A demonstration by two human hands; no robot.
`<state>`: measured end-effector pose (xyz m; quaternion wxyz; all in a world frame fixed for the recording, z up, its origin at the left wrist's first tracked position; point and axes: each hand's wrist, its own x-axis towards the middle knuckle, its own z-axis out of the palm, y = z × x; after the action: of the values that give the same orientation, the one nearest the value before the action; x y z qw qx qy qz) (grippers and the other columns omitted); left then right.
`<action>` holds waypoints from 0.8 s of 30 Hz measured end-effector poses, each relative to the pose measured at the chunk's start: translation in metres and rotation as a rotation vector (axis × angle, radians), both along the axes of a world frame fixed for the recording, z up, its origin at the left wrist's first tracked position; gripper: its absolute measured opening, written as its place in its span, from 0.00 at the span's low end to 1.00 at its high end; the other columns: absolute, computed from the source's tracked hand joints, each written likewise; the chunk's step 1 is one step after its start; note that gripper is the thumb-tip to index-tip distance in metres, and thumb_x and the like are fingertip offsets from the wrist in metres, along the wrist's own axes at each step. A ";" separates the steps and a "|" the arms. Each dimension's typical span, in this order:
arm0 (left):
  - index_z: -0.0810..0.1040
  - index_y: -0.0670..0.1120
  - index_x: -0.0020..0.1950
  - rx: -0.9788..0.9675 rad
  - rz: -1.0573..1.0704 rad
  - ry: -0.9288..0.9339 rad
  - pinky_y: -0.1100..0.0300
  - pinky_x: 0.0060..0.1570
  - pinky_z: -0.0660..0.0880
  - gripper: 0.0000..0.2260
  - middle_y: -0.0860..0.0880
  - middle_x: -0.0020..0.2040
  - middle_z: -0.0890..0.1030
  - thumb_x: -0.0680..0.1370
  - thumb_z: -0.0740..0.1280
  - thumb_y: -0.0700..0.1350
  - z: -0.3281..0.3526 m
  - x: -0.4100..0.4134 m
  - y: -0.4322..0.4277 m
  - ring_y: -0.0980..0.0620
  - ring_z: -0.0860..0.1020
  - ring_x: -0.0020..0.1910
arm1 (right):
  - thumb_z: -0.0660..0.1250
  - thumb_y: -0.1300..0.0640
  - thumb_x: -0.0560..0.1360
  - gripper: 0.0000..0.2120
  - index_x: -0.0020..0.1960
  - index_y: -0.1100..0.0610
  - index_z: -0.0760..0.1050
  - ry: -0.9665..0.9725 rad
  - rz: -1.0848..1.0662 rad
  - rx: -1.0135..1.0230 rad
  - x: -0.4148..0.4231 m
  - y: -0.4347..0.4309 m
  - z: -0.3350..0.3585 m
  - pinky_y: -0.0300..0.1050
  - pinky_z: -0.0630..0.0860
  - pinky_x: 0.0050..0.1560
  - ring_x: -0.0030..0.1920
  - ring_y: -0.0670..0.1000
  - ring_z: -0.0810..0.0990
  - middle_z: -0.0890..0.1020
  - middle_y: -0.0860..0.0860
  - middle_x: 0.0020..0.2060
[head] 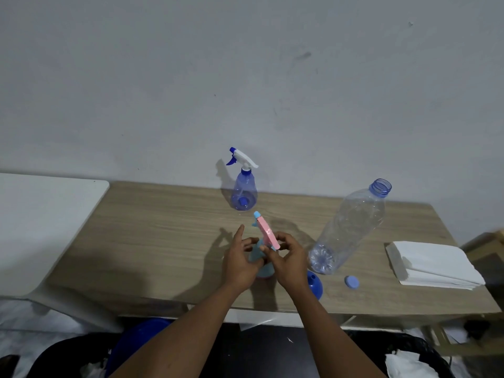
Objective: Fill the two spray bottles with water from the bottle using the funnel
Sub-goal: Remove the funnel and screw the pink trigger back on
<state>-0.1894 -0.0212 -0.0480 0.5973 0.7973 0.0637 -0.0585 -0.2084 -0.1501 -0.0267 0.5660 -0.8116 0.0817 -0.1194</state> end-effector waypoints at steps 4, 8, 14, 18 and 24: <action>0.56 0.52 0.79 -0.037 -0.007 0.003 0.55 0.57 0.79 0.47 0.52 0.60 0.79 0.68 0.78 0.36 0.001 -0.001 -0.001 0.54 0.77 0.60 | 0.80 0.49 0.65 0.19 0.52 0.47 0.77 0.035 -0.022 -0.010 0.001 0.000 0.000 0.45 0.80 0.47 0.48 0.44 0.81 0.82 0.40 0.46; 0.57 0.50 0.79 -0.054 0.002 -0.001 0.55 0.56 0.79 0.45 0.50 0.59 0.80 0.68 0.77 0.35 -0.001 0.001 0.000 0.51 0.78 0.60 | 0.76 0.49 0.70 0.22 0.62 0.48 0.77 -0.031 0.042 -0.059 -0.007 0.001 -0.002 0.38 0.77 0.54 0.55 0.42 0.80 0.82 0.40 0.54; 0.57 0.53 0.79 -0.031 -0.002 0.011 0.48 0.56 0.80 0.49 0.51 0.57 0.81 0.65 0.80 0.39 -0.008 0.003 0.001 0.52 0.80 0.56 | 0.78 0.57 0.69 0.18 0.55 0.48 0.76 -0.026 -0.060 0.006 -0.018 0.000 -0.001 0.35 0.78 0.54 0.53 0.39 0.80 0.82 0.41 0.50; 0.57 0.53 0.79 -0.043 0.008 -0.007 0.47 0.55 0.80 0.47 0.52 0.58 0.81 0.67 0.79 0.39 -0.009 0.002 0.000 0.52 0.79 0.58 | 0.72 0.51 0.73 0.16 0.60 0.51 0.79 -0.048 -0.017 -0.039 -0.016 0.011 -0.004 0.41 0.76 0.59 0.57 0.43 0.79 0.82 0.43 0.55; 0.57 0.55 0.79 -0.042 0.014 -0.002 0.52 0.54 0.81 0.48 0.52 0.57 0.81 0.67 0.80 0.38 -0.013 0.004 0.001 0.51 0.79 0.58 | 0.73 0.53 0.74 0.13 0.58 0.51 0.79 0.004 -0.141 0.051 -0.021 0.016 -0.007 0.39 0.78 0.57 0.55 0.39 0.80 0.84 0.43 0.51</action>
<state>-0.1857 -0.0205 -0.0606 0.6143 0.7843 0.0676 -0.0548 -0.2294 -0.1340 -0.0333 0.5766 -0.7893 0.1431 -0.1551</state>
